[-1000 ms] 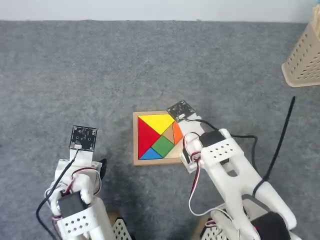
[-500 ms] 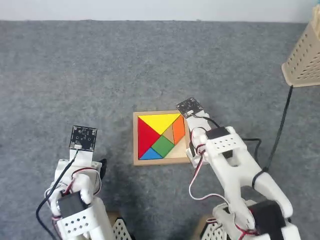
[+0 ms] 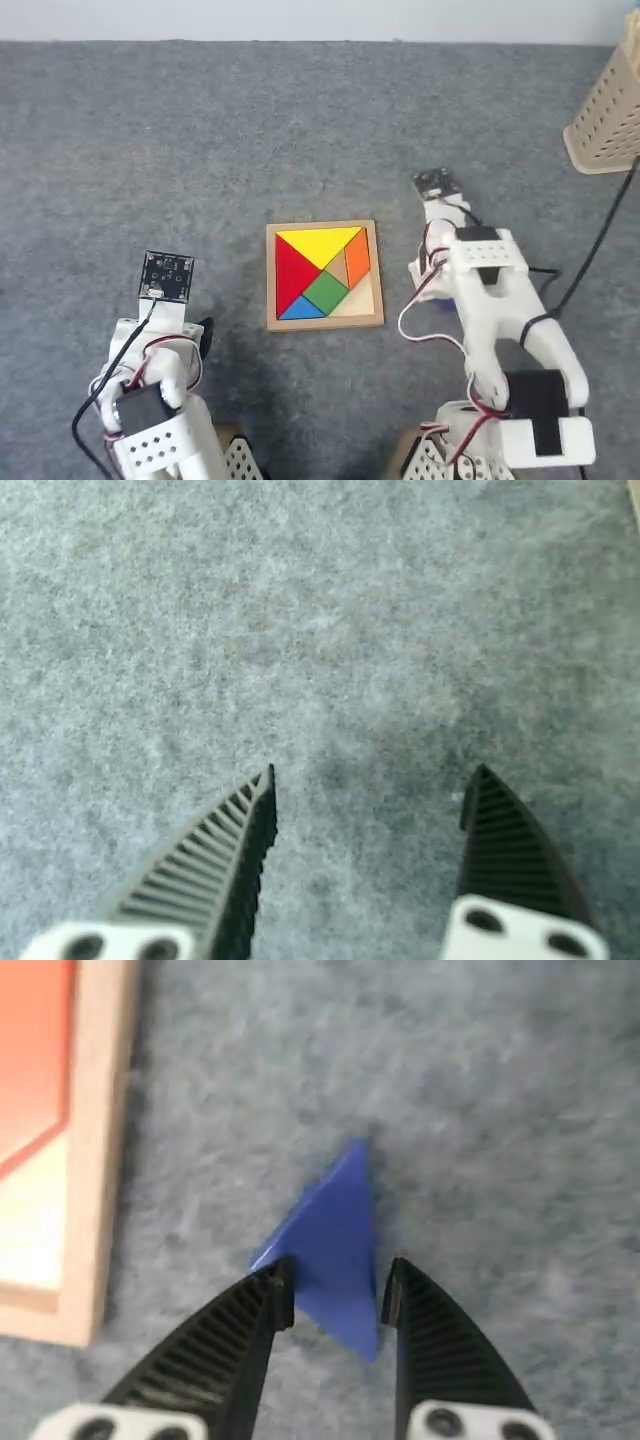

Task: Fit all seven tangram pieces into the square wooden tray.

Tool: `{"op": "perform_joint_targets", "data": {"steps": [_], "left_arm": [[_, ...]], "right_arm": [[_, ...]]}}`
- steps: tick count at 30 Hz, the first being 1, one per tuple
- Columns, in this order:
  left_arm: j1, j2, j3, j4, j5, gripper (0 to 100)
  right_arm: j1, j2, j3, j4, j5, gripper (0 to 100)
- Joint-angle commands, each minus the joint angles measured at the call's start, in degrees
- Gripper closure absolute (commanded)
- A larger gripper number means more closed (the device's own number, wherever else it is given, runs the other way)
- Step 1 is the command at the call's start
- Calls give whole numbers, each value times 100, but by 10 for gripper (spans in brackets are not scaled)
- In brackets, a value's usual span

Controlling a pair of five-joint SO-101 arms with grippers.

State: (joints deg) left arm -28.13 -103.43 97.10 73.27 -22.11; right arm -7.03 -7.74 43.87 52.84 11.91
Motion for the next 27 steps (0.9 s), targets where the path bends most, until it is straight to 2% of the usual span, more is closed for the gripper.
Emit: {"op": "perform_joint_targets", "data": {"steps": [1, 6, 10, 16, 27], "left_arm": [[-26, -88, -48, 18, -53, 720], [-26, -88, -48, 18, -53, 720], [-26, -88, -48, 18, -53, 720], [-26, -88, -48, 18, -53, 720], [-26, -88, -48, 18, -53, 720]], "right_arm": [[48, -347, -466, 251, -132, 842], [-497, -989, -448, 681, -114, 842], [-945, -1103, -70, 576, 141, 840], [-743, -470, 18, 233, 193, 838], [-180, 760, -695, 259, 149, 838]]}}
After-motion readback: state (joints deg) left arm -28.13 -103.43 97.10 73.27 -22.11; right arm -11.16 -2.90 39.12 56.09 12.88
